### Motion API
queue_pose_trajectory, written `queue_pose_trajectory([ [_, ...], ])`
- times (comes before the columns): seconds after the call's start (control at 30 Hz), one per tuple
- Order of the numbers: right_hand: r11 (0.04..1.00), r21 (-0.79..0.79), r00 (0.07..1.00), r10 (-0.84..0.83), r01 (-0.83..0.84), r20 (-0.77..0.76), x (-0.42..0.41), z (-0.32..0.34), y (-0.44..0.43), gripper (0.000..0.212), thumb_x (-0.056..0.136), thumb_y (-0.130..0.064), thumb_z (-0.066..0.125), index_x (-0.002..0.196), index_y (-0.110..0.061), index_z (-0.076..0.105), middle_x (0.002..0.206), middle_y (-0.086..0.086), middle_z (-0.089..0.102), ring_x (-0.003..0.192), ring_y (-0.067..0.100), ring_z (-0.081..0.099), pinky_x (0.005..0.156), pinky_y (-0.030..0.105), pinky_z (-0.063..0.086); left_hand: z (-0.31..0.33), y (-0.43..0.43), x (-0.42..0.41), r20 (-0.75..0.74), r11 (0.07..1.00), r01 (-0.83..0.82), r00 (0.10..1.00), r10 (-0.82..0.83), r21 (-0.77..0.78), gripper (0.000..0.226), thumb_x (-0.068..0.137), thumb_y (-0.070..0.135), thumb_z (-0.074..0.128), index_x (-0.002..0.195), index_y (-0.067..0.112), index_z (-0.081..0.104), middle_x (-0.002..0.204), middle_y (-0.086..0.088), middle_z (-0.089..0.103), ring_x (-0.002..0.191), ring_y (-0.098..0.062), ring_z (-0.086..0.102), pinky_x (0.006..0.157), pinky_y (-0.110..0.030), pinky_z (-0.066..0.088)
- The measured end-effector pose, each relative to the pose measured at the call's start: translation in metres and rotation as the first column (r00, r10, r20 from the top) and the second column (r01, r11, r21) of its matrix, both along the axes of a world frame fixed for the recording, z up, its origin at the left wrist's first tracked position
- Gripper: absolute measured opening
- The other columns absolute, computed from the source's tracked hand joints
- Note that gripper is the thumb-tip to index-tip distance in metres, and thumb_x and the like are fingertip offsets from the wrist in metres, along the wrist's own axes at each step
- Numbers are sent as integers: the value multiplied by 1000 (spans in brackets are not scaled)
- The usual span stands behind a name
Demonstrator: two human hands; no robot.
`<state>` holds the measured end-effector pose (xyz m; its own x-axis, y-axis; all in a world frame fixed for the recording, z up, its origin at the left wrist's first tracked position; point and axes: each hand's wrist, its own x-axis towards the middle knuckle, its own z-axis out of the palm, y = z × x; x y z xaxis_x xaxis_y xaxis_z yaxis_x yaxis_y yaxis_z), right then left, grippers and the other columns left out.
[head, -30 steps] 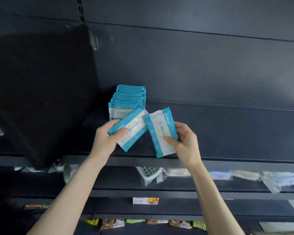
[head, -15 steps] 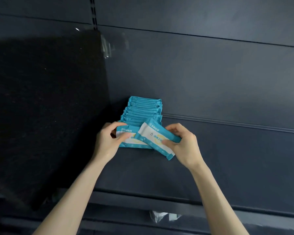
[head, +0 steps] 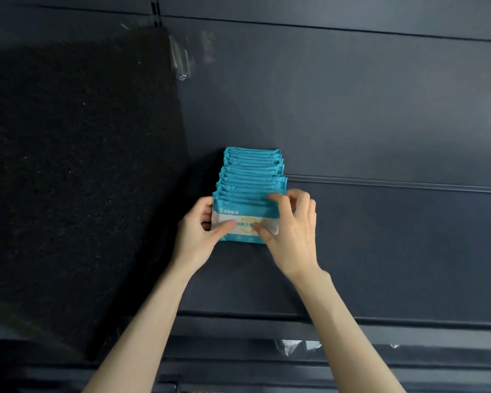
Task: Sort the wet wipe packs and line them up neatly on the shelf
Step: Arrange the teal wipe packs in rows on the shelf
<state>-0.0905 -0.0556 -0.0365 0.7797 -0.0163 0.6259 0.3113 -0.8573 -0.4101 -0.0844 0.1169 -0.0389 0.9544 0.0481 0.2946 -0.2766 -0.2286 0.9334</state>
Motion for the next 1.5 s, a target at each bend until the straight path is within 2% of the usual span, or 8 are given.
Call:
queue_pose_trajectory([
  [0.2, 995, 36, 949, 100, -94, -299, -12, -7, -8, 91, 86, -32, 68, 151, -27, 6, 158, 5, 8, 138, 25, 20, 111, 39, 28, -5, 0, 1, 80, 975, -133, 989, 120, 179, 35, 73, 18, 79, 102, 23, 59, 102, 5, 61, 88, -1, 59, 75, -16, 48],
  [0.3, 994, 47, 937, 106, -96, -333, -10, -7, -9, 93, 87, -33, 66, 150, -32, -3, 160, 2, 2, 141, 25, 20, 111, 39, 27, -9, 1, 3, 41, 972, -148, 989, 143, 183, 64, 69, 18, 83, 124, 19, 49, 122, 2, 52, 109, -9, 54, 93, -30, 47],
  [0.37, 994, 41, 933, 108, -99, -343, -8, -7, -9, 95, 87, -35, 66, 149, -33, -6, 160, 3, 3, 142, 25, 21, 112, 38, 26, -9, 1, 3, -38, 985, -61, 997, 68, 162, 84, 70, 15, 82, 140, 19, 36, 133, 7, 50, 119, -4, 49, 98, -24, 42],
  [0.5, 996, -24, 937, 78, -92, -340, -2, -8, -11, 90, 87, -39, 64, 150, -33, 1, 160, 4, 7, 141, 26, 25, 111, 37, 25, -8, -1, 6, -21, 972, -27, 999, 32, 233, 73, 73, 17, 80, 137, 22, 45, 118, 13, 62, 106, 0, 57, 81, -5, 43],
  [0.7, 995, -79, 931, 34, -67, -364, 9, -6, -16, 84, 87, -43, 62, 150, -35, 7, 160, 2, 9, 142, 26, 21, 113, 38, 22, -4, -8, 11, -28, 951, -121, 990, 135, 284, 60, 68, 21, 83, 120, 21, 54, 108, 6, 66, 97, -13, 63, 81, -37, 54],
  [1.13, 991, -124, 921, -8, -43, -389, -5, 6, -12, 85, 87, -44, 62, 151, -32, 7, 158, 5, 17, 140, 28, 24, 112, 39, 24, 12, -2, -4, -47, 895, -66, 994, 96, 441, 60, 76, 27, 77, 128, 17, 49, 122, 1, 58, 110, -19, 56, 89, -39, 49],
  [1.3, 999, -50, 954, -4, -12, -300, -23, 24, -16, 67, 91, -37, 59, 148, -20, 28, 153, 2, 30, 134, 24, 31, 108, 36, 31, 30, -2, -21, 19, 832, -118, 992, 128, 543, 72, 85, 25, 69, 146, 12, 32, 146, -6, 40, 131, -23, 40, 102, -30, 34],
  [1.5, 995, 22, 988, -89, 93, -128, -70, 34, -46, 42, 91, -29, 61, 129, -12, 54, 138, 5, 50, 122, 26, 46, 98, 34, 39, 48, -29, -52, 231, 811, -180, 971, 56, 557, 52, 88, 22, 66, 134, 7, 49, 133, -7, 51, 122, -25, 46, 101, -34, 37],
])
